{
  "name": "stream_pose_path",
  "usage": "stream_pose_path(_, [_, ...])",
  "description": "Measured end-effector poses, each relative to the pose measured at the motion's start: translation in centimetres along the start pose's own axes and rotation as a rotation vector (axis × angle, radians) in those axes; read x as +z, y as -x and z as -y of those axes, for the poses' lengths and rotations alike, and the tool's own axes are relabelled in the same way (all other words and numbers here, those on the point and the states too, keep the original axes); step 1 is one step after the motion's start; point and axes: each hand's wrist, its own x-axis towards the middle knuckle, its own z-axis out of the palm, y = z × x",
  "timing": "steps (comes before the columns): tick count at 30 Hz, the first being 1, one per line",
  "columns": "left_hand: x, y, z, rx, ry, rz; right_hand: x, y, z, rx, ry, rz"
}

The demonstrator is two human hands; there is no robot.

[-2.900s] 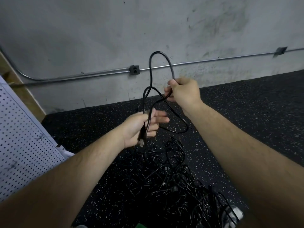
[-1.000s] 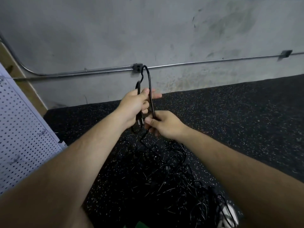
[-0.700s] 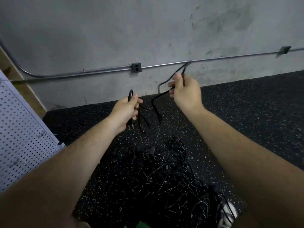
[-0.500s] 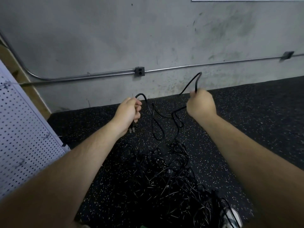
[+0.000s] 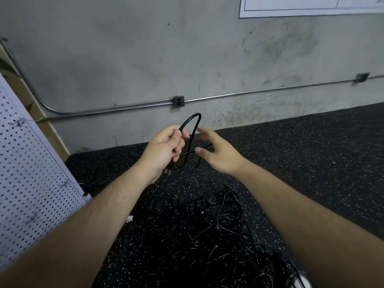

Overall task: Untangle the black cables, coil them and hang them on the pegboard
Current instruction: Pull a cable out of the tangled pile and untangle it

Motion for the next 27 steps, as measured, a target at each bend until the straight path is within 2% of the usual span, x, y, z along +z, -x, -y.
stream_pose_path(5, [-0.7, 0.0, -0.6, 0.023, 0.113, -0.014, 1.3, -0.8, -0.6, 0.122, -0.062, 0.007])
stream_pose_path(8, [-1.1, -0.3, -1.0, 0.021, 0.138, -0.080, 1.2, -0.9, -1.9, 0.152, 0.245, 0.129])
stream_pose_path(11, [-2.0, -0.6, -0.8, -0.022, 0.053, -0.179, 1.2, -0.8, -2.5, 0.167, 0.362, 0.151])
stream_pose_path(15, [-2.7, -0.3, 0.3, -0.103, -0.151, -0.178, 0.7, -0.8, -1.9, 0.048, 0.360, 0.101])
stream_pose_path(20, [-1.6, -0.1, 0.2, -0.163, -0.138, -0.133, 0.3, -0.6, -0.6, -0.266, 0.321, 0.146])
stream_pose_path(23, [-1.0, 0.1, 0.3, -0.204, -0.127, -0.043, 0.2, -0.6, 0.0, -0.399, 0.362, 0.047])
stream_pose_path(27, [-0.9, 0.4, 0.4, -0.248, -0.160, 0.110, -0.3, -0.3, 0.5, -0.392, 0.490, -0.101])
